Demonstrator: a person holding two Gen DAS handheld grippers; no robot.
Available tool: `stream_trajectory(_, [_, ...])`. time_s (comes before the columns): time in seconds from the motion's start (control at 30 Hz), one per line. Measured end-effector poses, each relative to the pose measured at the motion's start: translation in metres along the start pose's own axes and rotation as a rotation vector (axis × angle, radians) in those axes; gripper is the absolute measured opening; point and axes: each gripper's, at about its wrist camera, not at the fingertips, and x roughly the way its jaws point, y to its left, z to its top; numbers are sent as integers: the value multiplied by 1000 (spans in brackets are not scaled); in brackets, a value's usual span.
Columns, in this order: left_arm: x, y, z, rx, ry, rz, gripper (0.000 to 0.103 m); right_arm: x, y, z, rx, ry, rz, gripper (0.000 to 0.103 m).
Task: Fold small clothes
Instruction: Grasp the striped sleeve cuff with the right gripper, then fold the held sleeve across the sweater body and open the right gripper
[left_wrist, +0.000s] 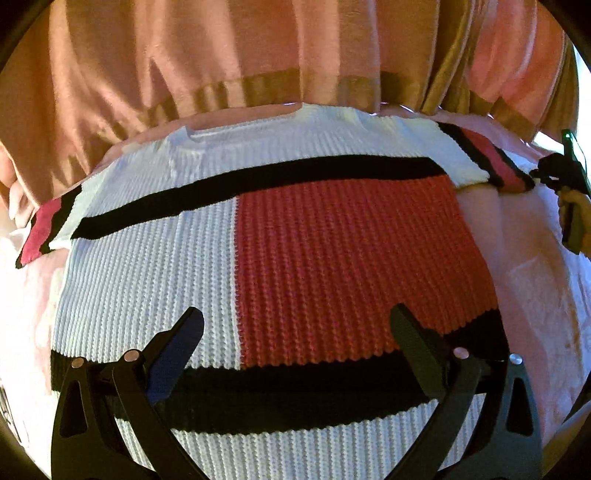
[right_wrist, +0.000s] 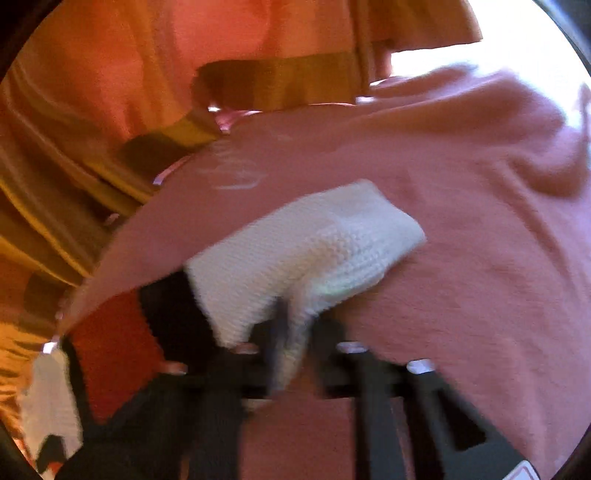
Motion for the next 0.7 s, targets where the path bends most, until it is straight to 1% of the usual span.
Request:
stream_trajectory(0.03, [-2, 3, 1, -7, -5, -2, 98, -7, 8, 2, -7, -20, 19, 8])
stream_trajectory(0.13, [-7, 8, 5, -21, -21, -3, 98, -50, 60, 9, -79, -100, 134, 7])
stream_trajectory(0.2, [-12, 14, 7, -38, -33, -4, 98, -91, 117, 8, -153, -136, 281, 7])
stream_trajectory(0.23, [-15, 18, 9, -51, -38, -7, 98, -112, 150, 2, -201, -144, 359, 7])
stream_trajectory(0.27, [-18, 21, 10, -62, -42, -9, 98, -124, 170, -4, -233, -144, 406, 7])
stream_trajectory(0.3, [-21, 25, 11, -75, -49, -15, 98, -145, 201, -17, -292, -141, 479, 7])
stream_trajectory(0.37, [-29, 31, 13, -93, -69, -13, 98, -177, 262, -48, -406, -124, 597, 7])
stream_trajectory(0.43, [-38, 41, 13, -109, -93, -4, 98, -200, 319, -87, -503, -75, 694, 7])
stream_trajectory(0.5, [-47, 53, 13, -120, -118, 16, 98, -206, 374, -129, -573, 0, 776, 7])
stream_trajectory(0.53, [-51, 58, 13, -125, -132, 29, 98, -204, 396, -149, -602, 39, 796, 7])
stream_trajectory(0.57, [-56, 68, 13, -136, -150, 52, 98, -195, 423, -175, -637, 108, 812, 8])
stream_trajectory(0.6, [-60, 79, 13, -152, -163, 63, 98, -185, 441, -195, -667, 170, 820, 9])
stream_trajectory(0.63, [-62, 91, 12, -172, -167, 71, 98, -171, 462, -225, -711, 265, 815, 12])
stream_trajectory(0.67, [-63, 99, 12, -187, -163, 74, 98, -161, 471, -238, -730, 303, 797, 12])
stream_trajectory(0.7, [-62, 112, 12, -214, -150, 67, 98, -151, 477, -253, -754, 337, 760, 12])
